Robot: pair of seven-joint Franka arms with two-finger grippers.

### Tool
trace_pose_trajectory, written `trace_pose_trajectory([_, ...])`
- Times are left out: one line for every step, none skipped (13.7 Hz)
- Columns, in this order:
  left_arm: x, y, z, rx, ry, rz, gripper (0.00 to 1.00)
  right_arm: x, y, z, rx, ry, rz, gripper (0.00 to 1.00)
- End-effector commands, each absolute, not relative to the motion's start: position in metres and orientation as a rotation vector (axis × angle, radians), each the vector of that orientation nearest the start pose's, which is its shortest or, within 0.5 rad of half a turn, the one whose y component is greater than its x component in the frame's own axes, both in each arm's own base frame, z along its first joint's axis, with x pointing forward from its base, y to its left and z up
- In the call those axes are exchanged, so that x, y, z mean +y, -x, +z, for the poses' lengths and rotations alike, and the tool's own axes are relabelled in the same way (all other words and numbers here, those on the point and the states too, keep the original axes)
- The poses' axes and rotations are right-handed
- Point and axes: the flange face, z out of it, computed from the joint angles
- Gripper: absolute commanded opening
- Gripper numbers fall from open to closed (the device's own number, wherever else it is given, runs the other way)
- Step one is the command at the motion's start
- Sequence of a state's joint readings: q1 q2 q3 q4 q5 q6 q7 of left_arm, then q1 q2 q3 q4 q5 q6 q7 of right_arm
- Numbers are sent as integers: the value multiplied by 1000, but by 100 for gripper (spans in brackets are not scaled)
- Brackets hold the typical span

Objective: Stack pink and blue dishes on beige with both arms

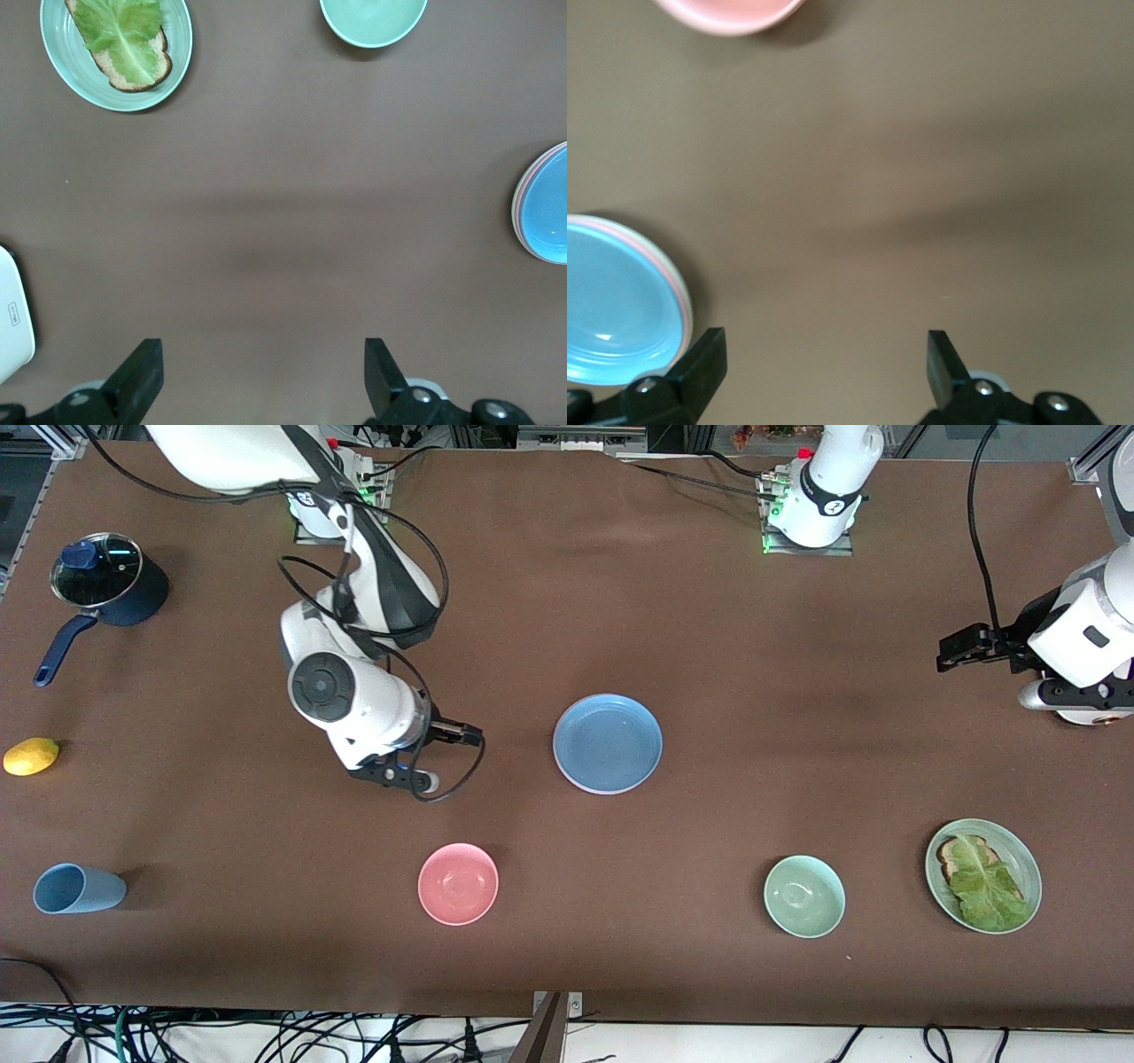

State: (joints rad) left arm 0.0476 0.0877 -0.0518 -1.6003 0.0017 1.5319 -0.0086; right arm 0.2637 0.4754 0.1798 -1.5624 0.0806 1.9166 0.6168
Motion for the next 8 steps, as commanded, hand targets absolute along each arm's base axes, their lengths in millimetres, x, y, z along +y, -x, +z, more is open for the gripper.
trace_pose_trajectory([0, -574, 563, 12, 3152, 230, 100, 222, -614, 400, 145, 3072, 294, 100])
trace_pose_trajectory([0, -574, 562, 12, 3152, 232, 100, 198, -619, 418, 92, 3070, 258, 100])
trace_pose_trajectory([0, -574, 563, 12, 3152, 230, 100, 169, -622, 429, 104, 3081, 257, 100])
trace_pose_trajectory([0, -574, 563, 12, 3152, 230, 100, 152, -619, 445, 123, 3088, 273, 100])
trace_pose_trajectory([0, -574, 563, 14, 3152, 230, 100, 133, -614, 458, 172, 3094, 309, 100])
trace_pose_trajectory([0, -574, 562, 12, 3152, 232, 100, 123, -608, 479, 189, 3100, 297, 100])
trace_pose_trajectory([0, -574, 562, 12, 3152, 232, 100, 105, -604, 503, 227, 3099, 243, 100])
trace_pose_trajectory([0, -574, 562, 14, 3152, 232, 100, 86, -602, 519, 258, 3087, 213, 100])
